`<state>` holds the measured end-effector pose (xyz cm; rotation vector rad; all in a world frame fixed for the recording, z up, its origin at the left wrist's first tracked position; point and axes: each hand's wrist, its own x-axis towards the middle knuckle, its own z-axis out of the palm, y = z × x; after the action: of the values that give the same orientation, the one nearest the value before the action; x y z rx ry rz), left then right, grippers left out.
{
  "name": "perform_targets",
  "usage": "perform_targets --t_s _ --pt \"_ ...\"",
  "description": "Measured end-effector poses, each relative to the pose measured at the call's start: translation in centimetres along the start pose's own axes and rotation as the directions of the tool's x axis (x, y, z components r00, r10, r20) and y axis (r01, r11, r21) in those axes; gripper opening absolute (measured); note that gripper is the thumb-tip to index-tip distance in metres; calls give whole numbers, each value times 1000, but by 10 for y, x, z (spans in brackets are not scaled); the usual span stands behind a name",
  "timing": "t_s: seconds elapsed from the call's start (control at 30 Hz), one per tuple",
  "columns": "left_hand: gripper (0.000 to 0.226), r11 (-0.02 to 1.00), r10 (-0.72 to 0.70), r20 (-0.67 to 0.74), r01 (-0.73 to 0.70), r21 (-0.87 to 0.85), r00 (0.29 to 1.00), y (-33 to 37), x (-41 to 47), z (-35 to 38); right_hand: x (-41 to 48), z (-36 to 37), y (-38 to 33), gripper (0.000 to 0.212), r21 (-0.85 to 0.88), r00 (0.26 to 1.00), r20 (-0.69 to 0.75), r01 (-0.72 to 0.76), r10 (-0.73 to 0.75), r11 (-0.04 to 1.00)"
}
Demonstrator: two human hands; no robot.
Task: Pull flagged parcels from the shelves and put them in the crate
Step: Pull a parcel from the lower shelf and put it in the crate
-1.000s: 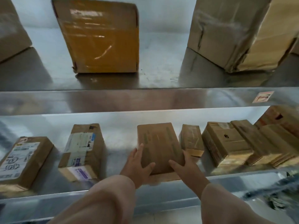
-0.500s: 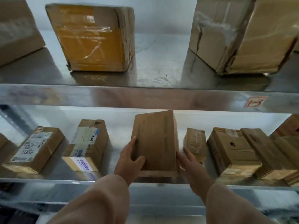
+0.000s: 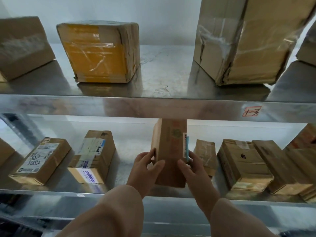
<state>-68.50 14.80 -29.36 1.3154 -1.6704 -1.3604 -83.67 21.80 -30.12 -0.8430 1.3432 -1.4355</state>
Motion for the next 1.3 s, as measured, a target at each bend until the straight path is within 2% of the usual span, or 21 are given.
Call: perform_targets --t_s 0.03,0.1,0.2,0.33,0.37,0.43,0.5,0.53,0.6,0.63,0.67,0.73,0.8,0.87,0.93,1.03,1.17,1.3 --pt "41 999 30 -17 -30 -29 999 1 -2 -2 -1 2 -3 44 4 999 30 21 -21 1000" --pt "41 997 74 -29 -74 -20 997 1 -7 -8 -3 8 -7 38 -45 994 86 71 -67 996" --pt "54 996 94 -50 -94 -1 994 2 -16 -13 -5 18 -10 40 -113 988 112 117 -105 987" --pt "97 987 136 -34 -139 -84 990 10 -23 -13 -4 28 -7 44 -245 968 117 247 -224 938" --pt "101 983 163 -48 -166 -79 986 12 -24 -14 -5 32 -7 43 -257 962 134 267 -240 929" --pt "91 979 166 -85 -174 -102 982 11 -29 -19 -8 41 -5 43 -267 958 177 270 -228 925" --pt "74 970 102 -134 -129 -208 986 3 -36 -28 -13 47 -2 43 -343 953 215 276 -211 898" --pt "71 958 59 -150 -98 -268 987 -3 -41 -34 -15 49 -2 45 -445 946 226 314 -234 839" --pt "71 936 -2 -159 -54 -348 987 -14 -54 -49 -16 51 -2 41 -661 902 261 426 -343 618" --pt "69 932 -19 -152 -38 -361 988 -19 -62 -58 -16 53 -1 44 -714 884 277 452 -377 535" --pt "67 926 -28 -142 -27 -376 990 -22 -71 -66 -18 56 -2 52 -734 885 279 447 -373 511" --pt "62 905 -47 -136 -15 -424 990 -26 -89 -84 -25 68 -3 66 -706 910 293 412 -292 576" --pt "56 888 -60 -166 -24 -459 984 -31 -108 -101 -38 86 -3 69 -613 918 331 384 -216 691" --pt "52 892 -69 -236 -46 -449 969 -38 -127 -117 -53 107 2 68 -545 917 335 376 -217 749" --pt "47 905 -83 -305 -57 -422 949 -48 -149 -136 -71 131 8 66 -526 906 337 407 -256 747" --pt "47 905 -117 -335 -39 -423 935 -71 -189 -177 -104 178 21 67 -544 886 373 449 -275 709" --pt "55 917 -171 -429 -16 -399 887 -102 -257 -243 -155 252 44 68 -553 863 473 447 -177 703" --pt "58 971 -143 -452 35 -238 880 -133 -320 -303 -197 328 71 67 -561 841 531 444 -109 699"
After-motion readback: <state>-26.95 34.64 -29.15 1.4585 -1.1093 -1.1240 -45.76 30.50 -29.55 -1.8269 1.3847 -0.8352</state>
